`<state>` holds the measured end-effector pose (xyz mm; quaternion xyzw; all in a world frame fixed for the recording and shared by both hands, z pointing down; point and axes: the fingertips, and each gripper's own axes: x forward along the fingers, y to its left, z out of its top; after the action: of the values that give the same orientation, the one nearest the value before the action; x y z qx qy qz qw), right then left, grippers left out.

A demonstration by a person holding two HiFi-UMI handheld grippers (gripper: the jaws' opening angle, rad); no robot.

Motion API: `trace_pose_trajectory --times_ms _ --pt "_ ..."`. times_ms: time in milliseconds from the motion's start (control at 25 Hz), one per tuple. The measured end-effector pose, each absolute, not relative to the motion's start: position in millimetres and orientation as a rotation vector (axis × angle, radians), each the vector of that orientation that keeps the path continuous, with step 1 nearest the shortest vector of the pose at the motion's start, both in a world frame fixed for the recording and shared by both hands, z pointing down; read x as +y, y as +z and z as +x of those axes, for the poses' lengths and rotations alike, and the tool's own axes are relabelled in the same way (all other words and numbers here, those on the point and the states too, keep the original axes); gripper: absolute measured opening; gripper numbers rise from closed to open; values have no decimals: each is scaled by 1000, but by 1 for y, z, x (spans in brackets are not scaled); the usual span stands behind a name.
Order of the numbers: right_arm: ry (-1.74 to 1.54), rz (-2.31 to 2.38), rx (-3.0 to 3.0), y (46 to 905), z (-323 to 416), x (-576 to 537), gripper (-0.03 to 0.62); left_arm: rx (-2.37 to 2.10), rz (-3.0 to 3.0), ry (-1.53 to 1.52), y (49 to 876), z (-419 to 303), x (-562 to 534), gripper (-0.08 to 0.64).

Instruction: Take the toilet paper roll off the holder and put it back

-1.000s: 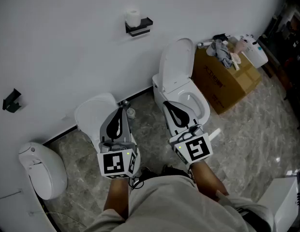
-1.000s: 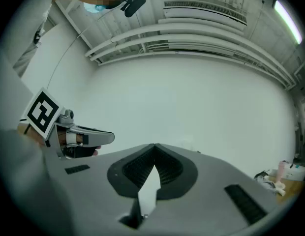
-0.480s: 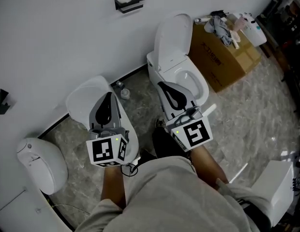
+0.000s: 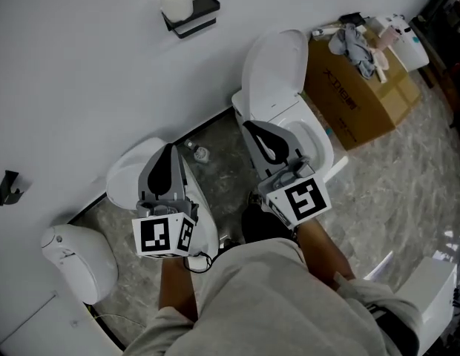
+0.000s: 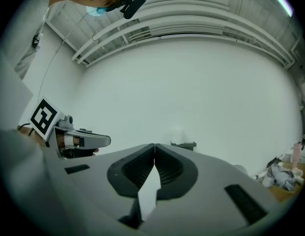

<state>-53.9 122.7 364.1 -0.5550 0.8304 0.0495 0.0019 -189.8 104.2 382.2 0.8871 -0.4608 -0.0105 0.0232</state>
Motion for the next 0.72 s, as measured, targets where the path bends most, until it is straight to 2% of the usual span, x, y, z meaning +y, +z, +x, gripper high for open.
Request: trace_pose_trajectory --times_ms 320,720 --pt "122 -1652 2660 366 1 57 5 -1439 2739 28 380 -132 35 12" --pt "83 -1569 2698 368 23 28 5 -1457 2722 46 372 -113 -11 12"
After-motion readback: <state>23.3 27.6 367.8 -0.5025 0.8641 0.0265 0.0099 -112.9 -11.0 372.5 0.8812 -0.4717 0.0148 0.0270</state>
